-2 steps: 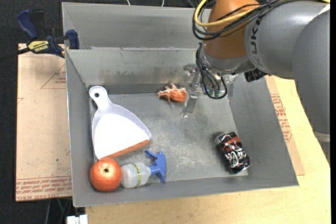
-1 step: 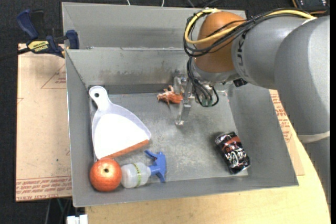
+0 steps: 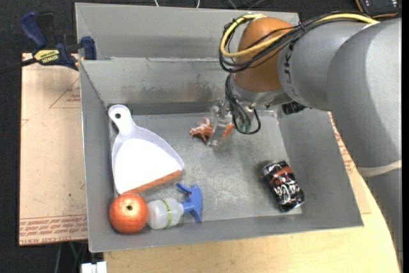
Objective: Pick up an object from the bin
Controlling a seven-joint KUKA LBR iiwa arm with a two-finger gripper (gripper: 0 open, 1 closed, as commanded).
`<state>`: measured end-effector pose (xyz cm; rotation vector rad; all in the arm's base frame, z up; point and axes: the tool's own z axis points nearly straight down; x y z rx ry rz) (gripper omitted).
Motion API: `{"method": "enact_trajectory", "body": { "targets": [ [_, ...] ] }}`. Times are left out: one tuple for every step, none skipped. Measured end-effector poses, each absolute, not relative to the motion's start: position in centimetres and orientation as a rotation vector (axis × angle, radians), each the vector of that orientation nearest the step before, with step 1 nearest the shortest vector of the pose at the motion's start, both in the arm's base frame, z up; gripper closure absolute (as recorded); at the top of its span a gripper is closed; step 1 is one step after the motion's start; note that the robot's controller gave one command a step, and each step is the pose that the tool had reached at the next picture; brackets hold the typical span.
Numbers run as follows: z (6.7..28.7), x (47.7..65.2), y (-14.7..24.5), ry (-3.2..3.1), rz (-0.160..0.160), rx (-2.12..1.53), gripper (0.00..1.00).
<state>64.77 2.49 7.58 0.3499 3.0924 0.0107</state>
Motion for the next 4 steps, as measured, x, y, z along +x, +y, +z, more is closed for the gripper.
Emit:
{"method": "enact_trajectory", "body": {
  "targets": [
    [7.6, 64.8, 2.5, 3.093, 0.01, 0.349, 1.0],
    [10.6, 64.5, 2.5, 3.1, 0.01, 0.349, 1.0],
    [12.2, 64.6, 2.5, 3.097, 0.011, 0.348, 1.0],
    [14.6, 64.2, 2.5, 3.11, 0.009, 0.348, 1.0]
  ]
}}
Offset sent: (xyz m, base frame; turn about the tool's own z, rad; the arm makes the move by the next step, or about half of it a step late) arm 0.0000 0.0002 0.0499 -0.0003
